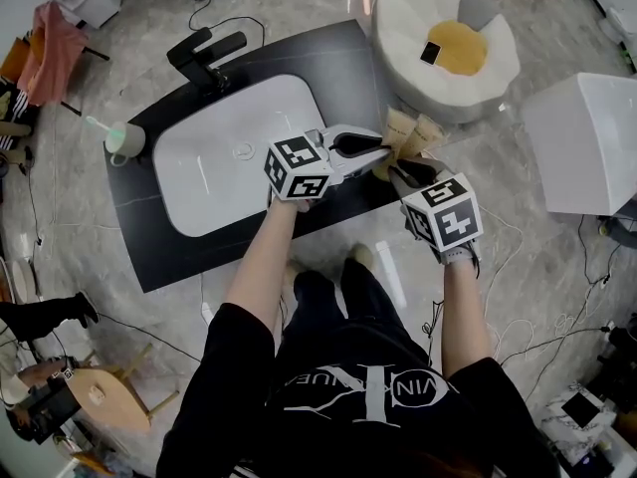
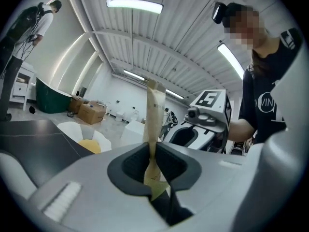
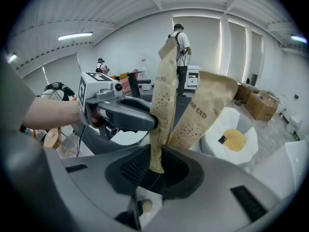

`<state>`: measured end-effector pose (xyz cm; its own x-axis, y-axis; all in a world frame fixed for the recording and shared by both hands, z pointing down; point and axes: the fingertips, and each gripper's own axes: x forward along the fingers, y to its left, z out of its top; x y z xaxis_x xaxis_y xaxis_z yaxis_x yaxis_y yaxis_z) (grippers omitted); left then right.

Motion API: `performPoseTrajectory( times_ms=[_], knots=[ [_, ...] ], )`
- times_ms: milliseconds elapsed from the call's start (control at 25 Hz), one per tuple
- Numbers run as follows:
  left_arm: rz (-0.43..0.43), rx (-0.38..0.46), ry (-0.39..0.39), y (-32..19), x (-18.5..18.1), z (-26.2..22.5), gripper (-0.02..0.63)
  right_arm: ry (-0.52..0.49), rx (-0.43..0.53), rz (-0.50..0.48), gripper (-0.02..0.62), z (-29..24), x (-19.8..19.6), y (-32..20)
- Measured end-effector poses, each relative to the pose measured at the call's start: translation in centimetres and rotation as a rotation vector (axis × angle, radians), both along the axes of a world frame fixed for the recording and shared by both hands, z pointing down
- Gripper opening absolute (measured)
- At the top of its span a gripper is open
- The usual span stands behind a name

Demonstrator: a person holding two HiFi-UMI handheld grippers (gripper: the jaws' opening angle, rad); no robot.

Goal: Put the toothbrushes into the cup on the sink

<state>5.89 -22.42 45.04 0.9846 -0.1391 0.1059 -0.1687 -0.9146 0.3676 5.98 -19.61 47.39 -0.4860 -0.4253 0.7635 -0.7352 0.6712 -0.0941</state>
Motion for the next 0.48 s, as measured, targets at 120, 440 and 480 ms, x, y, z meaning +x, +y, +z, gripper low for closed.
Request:
performPoseTrajectory(
  times_ms=[120,440,480],
  knots=[
    [0.012,0.012,-0.033,0.4,0.3,0.5,0.054,0.001,0.004,0.007,0.032,0.0,0.3,0.0],
    [0.031,0.024,-0.082,1.0,1.0,1.4,0.054,-0.006,0.003,0.015,0.033,0.2,0.7,0.1],
    [0.031,0.026,-0.085,1.1,1.0,1.5,0.054,-0.005,0.002,0.013,0.033,0.2,0.7,0.2]
  ],
)
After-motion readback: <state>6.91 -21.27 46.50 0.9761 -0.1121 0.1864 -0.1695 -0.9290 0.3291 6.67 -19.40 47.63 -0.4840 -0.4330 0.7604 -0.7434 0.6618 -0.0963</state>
